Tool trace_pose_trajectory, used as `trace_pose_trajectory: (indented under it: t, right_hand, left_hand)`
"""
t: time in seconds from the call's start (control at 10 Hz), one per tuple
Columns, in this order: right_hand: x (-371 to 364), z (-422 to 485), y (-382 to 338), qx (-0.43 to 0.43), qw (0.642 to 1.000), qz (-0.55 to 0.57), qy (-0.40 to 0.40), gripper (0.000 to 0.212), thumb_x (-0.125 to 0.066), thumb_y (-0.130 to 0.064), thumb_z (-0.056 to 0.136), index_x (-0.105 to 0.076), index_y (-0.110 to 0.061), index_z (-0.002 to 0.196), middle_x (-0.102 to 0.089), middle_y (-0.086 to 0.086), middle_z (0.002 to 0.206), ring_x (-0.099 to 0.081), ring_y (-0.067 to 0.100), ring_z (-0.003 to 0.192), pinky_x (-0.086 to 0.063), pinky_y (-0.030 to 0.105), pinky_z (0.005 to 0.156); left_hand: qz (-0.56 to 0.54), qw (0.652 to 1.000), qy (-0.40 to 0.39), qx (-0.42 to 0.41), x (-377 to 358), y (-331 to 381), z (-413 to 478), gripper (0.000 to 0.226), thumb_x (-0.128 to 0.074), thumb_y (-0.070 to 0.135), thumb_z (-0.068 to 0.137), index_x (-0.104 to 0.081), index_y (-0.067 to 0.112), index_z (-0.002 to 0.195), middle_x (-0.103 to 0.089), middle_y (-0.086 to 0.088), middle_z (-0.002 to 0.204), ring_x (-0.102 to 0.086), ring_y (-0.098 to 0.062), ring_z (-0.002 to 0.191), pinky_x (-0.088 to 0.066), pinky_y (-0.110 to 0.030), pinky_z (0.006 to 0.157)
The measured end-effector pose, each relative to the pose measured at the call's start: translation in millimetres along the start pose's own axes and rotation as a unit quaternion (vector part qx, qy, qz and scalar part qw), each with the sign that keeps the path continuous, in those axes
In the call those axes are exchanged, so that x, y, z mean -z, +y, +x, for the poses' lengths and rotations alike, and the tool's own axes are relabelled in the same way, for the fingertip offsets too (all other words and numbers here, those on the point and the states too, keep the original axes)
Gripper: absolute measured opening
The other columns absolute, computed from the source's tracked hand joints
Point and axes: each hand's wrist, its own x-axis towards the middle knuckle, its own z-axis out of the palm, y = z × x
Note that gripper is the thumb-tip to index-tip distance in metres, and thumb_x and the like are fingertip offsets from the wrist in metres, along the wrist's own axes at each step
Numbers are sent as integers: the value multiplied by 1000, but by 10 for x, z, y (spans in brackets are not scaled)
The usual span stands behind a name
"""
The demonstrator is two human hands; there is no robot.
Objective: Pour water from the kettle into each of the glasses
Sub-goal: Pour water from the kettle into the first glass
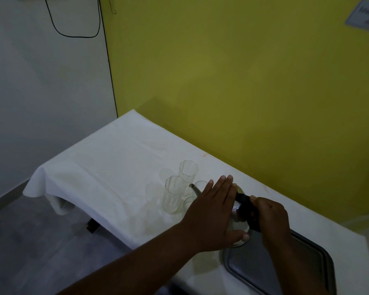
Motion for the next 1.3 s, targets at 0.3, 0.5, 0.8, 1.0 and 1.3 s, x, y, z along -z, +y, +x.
trace_pose_trajectory:
  t: [0.3, 0.5, 0.8, 1.0, 1.3]
  right_hand:
    - [2, 12, 4, 0, 1000, -6, -13, 32, -56, -15, 90, -65, -3, 63, -62, 19, 63, -52, 26, 62, -46, 28, 65]
    - [28, 30, 20, 38, 999, -31, -6, 30, -53, -8, 92, -66, 11, 74, -62, 27, 71, -56, 36, 68, -41, 16, 54]
    - [25, 11, -19, 34, 999, -20, -11, 33, -53, -9, 92, -65, 11, 69, -63, 27, 67, -53, 29, 62, -41, 32, 59]
    - [22, -9, -53, 36, 999, -29, -11, 31, -52, -7, 93, -67, 12, 73, -62, 21, 65, -54, 25, 61, -41, 31, 57]
    - [35, -28, -87, 43, 998, -34, -12, 31, -53, -8, 92, -66, 3, 66, -64, 11, 62, -56, 19, 61, -42, 26, 56]
  left_hand:
    - [-3, 1000, -3, 0, 10, 0, 13, 102, -52, 69, 84, -20, -1, 151, -11, -19, 160, -6, -30, 148, -8, -47, 119]
    - [0, 1000, 3, -4, 13, 7, 11, 102, -53, 69, 84, -21, -2, 151, -12, -19, 160, -7, -30, 148, -8, -47, 119]
    - [-1, 1000, 4, -2, 13, 3, 0, 102, -53, 68, 83, -21, -2, 151, -11, -19, 160, -5, -30, 148, -7, -46, 119]
    - [-3, 1000, 6, 0, -2, -8, -13, 103, -52, 70, 83, -21, -1, 151, -10, -18, 161, -4, -28, 149, -5, -46, 119]
    - [-17, 1000, 1, 1, 14, -12, -20, 103, -44, 72, 83, -18, -1, 152, -9, -18, 161, -3, -28, 149, -9, -47, 119]
